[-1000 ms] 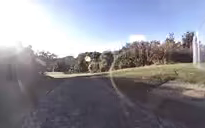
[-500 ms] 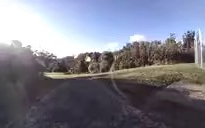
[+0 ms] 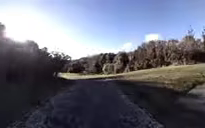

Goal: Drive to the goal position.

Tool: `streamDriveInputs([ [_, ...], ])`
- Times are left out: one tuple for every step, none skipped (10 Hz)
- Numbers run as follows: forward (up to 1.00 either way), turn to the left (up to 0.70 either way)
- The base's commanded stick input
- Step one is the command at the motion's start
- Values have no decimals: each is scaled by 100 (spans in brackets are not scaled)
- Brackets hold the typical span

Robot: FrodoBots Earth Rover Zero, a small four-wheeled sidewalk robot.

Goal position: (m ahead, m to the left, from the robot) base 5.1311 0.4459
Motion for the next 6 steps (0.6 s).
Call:
streamDriveInputs([
  [50,4],
  [50,3],
  [50,3],
  [50,3],
  [50,5],
  [50,4],
])
